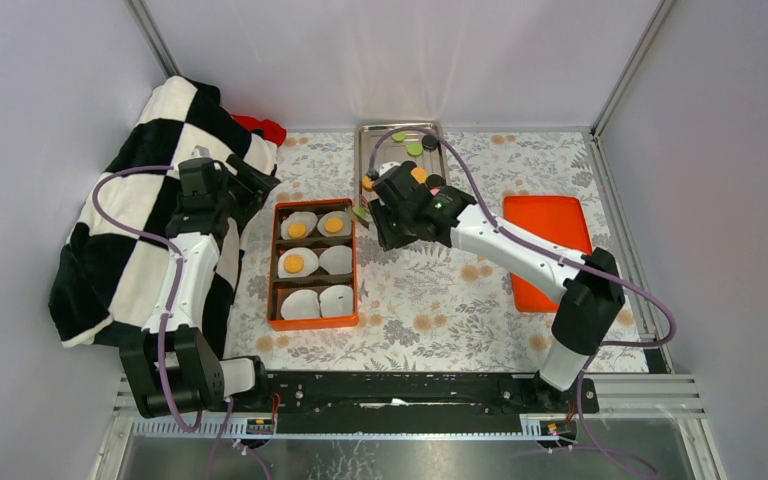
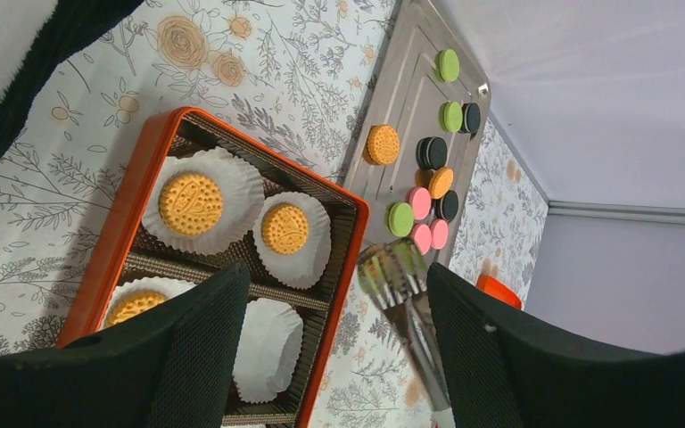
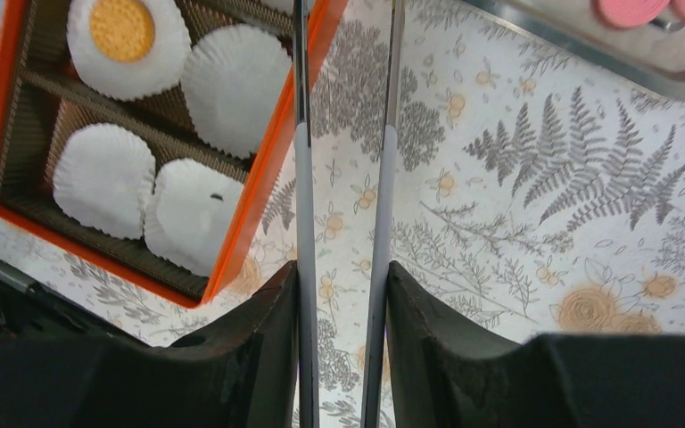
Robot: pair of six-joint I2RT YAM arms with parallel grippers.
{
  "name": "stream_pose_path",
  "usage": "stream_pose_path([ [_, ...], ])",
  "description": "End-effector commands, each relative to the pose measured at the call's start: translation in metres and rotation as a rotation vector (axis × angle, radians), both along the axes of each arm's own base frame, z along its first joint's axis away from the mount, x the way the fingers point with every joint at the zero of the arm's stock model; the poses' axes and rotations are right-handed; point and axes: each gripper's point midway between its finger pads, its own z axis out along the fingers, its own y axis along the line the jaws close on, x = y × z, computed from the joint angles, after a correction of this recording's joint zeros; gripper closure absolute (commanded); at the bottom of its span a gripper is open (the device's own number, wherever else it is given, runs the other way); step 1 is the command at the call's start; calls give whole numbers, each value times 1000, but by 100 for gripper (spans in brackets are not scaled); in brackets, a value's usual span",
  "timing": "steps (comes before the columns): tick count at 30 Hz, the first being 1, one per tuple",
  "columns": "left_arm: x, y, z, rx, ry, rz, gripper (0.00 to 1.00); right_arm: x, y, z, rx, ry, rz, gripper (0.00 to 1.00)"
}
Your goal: Pack the cookies
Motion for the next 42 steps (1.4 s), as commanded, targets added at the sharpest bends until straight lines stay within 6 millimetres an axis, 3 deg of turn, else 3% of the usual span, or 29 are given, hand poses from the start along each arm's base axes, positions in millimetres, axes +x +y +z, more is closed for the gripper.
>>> stream_pose_path([
  [1,1,3,15,30,-31,11,23,-34,16,15,50,-2,81,87],
  [6,-2,3,18,31,-37,10,23,-85,32,2,17,23,177,87],
  [12,-5,2,18,31,-40,10,23,-114,25,-14,-2,51,196,88],
  [16,-6,1,19,27,-42,6,23,-117,18,-25,-24,59,174,86],
  [21,-5,0,20,31,-53,-4,22,-110,18,-30,-43,31,155,65],
  [28,-5,-1,26,43,-78,-19,22,-110,23,-46,-48,54,148,61],
  [32,-4,-2,28,47,-91,-31,21,-109,26,-46,-25,48,145,49],
  [38,-4,-3,33,50,-109,-40,21,-102,32,-25,18,-3,141,51],
  [42,-5,-1,37,63,-118,-30,21,-97,33,-13,57,-44,130,63],
])
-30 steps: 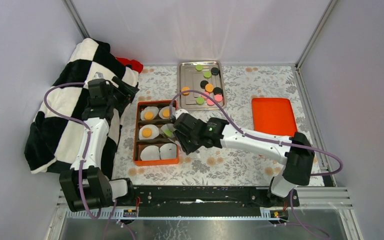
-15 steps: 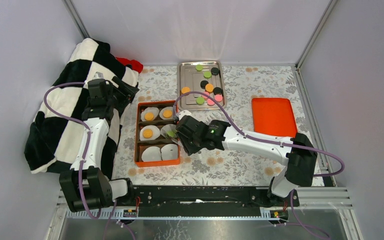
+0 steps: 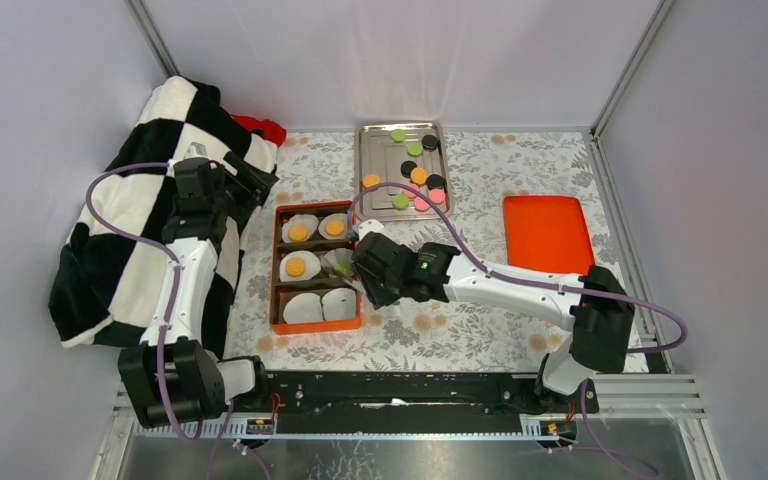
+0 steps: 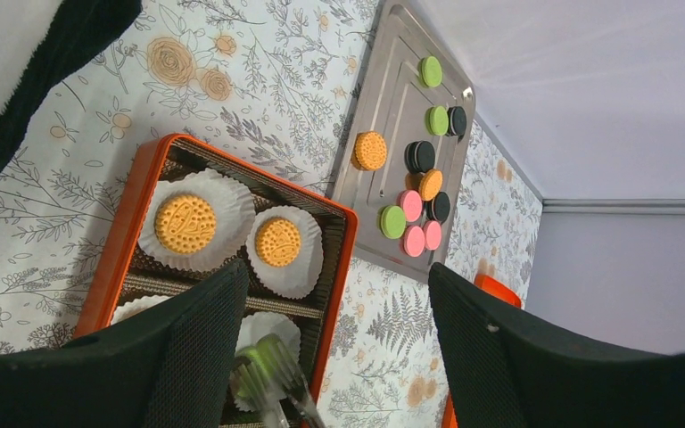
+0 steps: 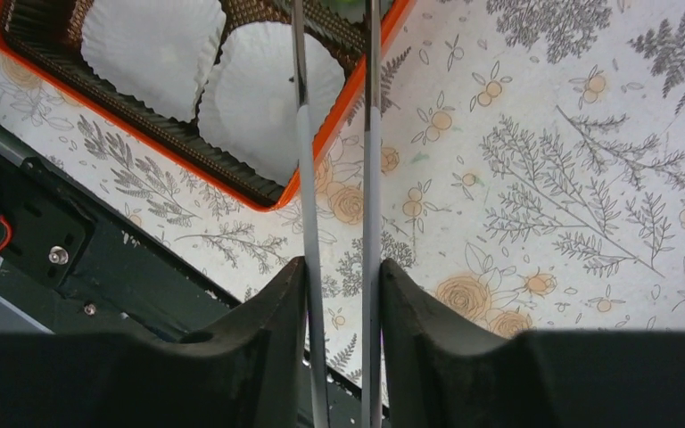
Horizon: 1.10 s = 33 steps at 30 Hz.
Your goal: Pack the cookies
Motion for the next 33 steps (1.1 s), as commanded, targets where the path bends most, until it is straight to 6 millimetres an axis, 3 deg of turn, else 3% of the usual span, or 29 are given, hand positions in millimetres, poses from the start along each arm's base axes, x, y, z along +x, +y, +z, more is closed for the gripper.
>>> stream_pose_path([
  [1,0,-1,22,38,-72,-19,21,14,9,38,117,-100,-34,66],
  [6,0,3,27,57,-80,-1,21,21,6,58,146,-163,-42,73],
  [11,0,5,29,68,-84,9,21,28,2,100,232,-247,-63,78],
  [14,0,7,30,73,-87,18,21,37,-8,124,246,-320,-99,79],
  [17,2,7,30,69,-90,19,21,56,-26,130,151,-411,-173,78],
  [21,5,5,26,58,-83,8,21,89,-49,109,-79,-460,-261,76],
  [28,5,6,20,65,-72,8,21,137,-46,50,-139,-365,-270,75],
  [33,5,8,17,74,-62,18,21,153,-43,22,-157,-329,-265,75],
])
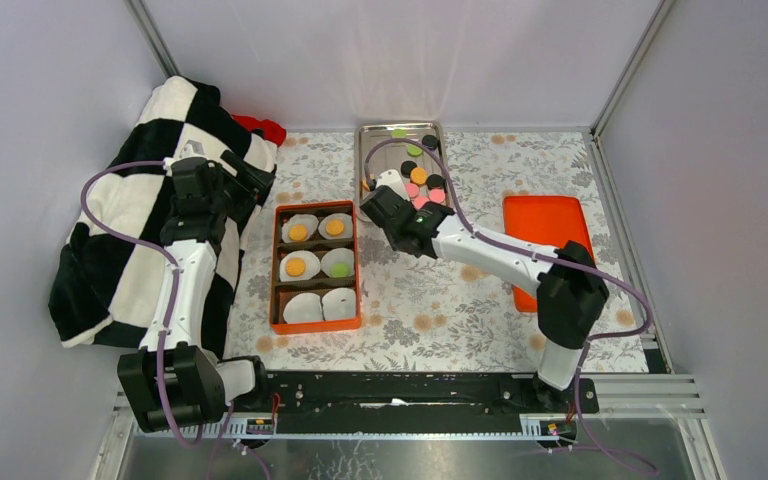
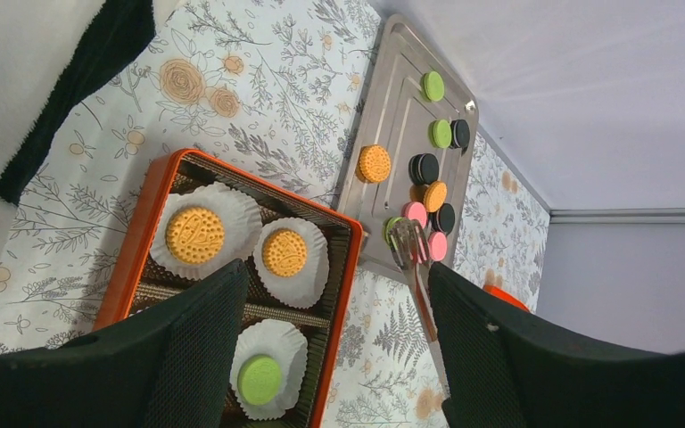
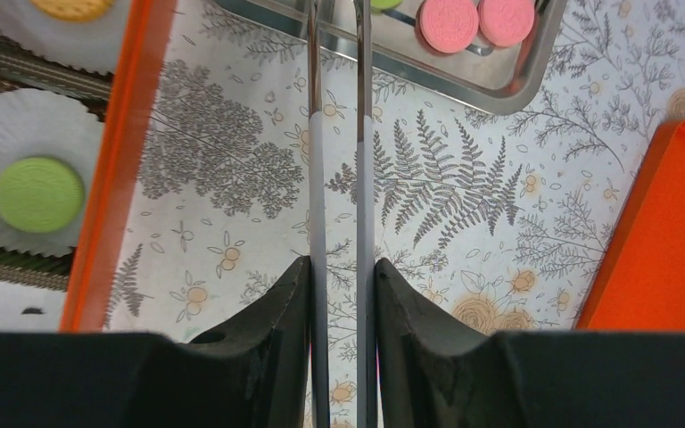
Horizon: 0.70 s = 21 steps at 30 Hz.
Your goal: Pack the cookies
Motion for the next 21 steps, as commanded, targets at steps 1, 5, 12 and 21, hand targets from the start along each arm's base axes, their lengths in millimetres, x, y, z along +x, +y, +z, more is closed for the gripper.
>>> stream_pose_path([
  [1,6,2,9,35,-34,-1,21,16,14,2,51,-29,27,75],
  [5,7,3,7,32,-29,1,21,19,18,-8,47,-13,37,72],
  [12,8,1,5,22,-21,-6,21,30,19,-24,18,10,16,56],
  [21,8,1,0,19,-13,-7,21,54,23,-38,19,33,-9,54],
])
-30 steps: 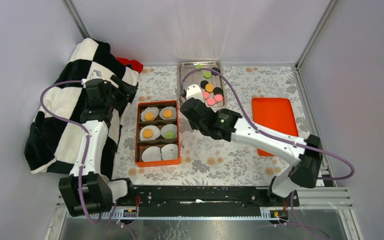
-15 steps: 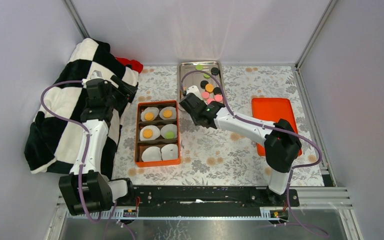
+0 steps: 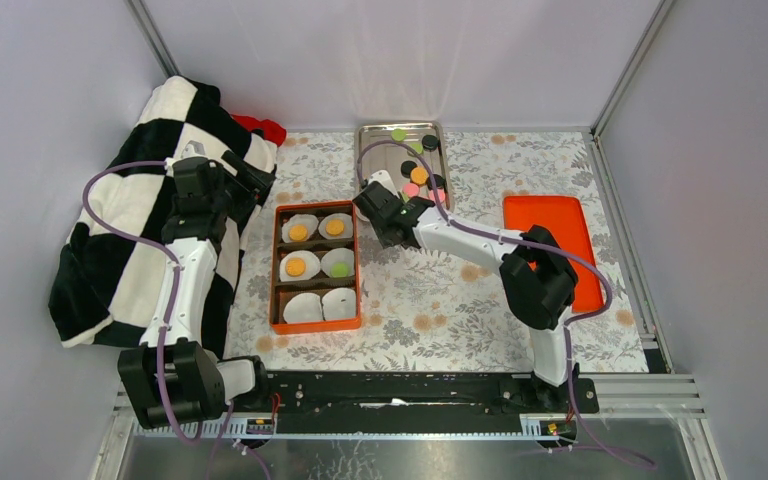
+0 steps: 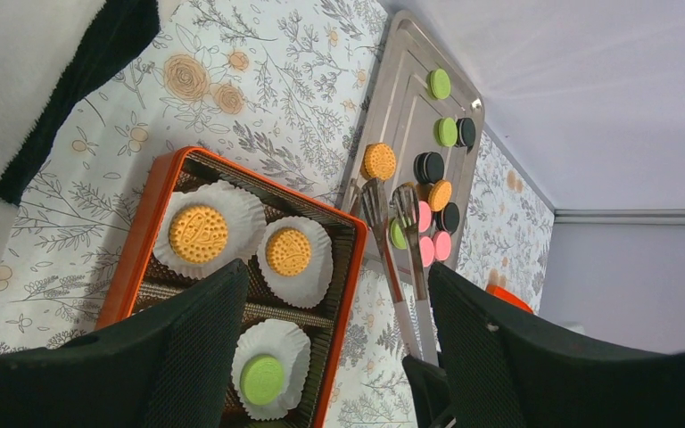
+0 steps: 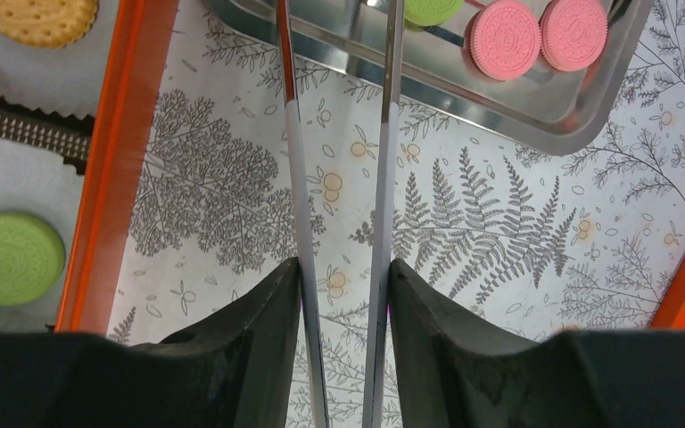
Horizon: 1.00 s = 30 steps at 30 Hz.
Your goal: Pack the cookies
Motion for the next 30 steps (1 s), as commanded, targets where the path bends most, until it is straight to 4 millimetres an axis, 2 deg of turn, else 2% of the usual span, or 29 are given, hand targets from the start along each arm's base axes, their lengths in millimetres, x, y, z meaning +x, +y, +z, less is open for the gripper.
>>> stream_pose_path([
  [1,6,0,5,18,-27,-9,21,26,10,17,57,-42,-16,54],
  [8,6,0,3,18,-24,-10,21,44,12,11,67,-27,-24,55],
  [13,5,-1,2,14,-22,-10,21,50,16,19,72,-39,-4,60],
  [16,5,-1,2,12,-22,-12,21,53,19,30,86,-57,9,68],
  [19,5,-2,5,9,-27,-15,22,52,19,44,109,-76,7,82],
  [22,5,-1,7,13,-26,-9,22,44,13,65,153,-88,0,90],
  [26,5,1,8,12,-17,8,22,22,4,95,239,-112,17,94],
  [30,8,-1,2,-16,4,4,22,-4,-6,114,291,-103,44,97],
])
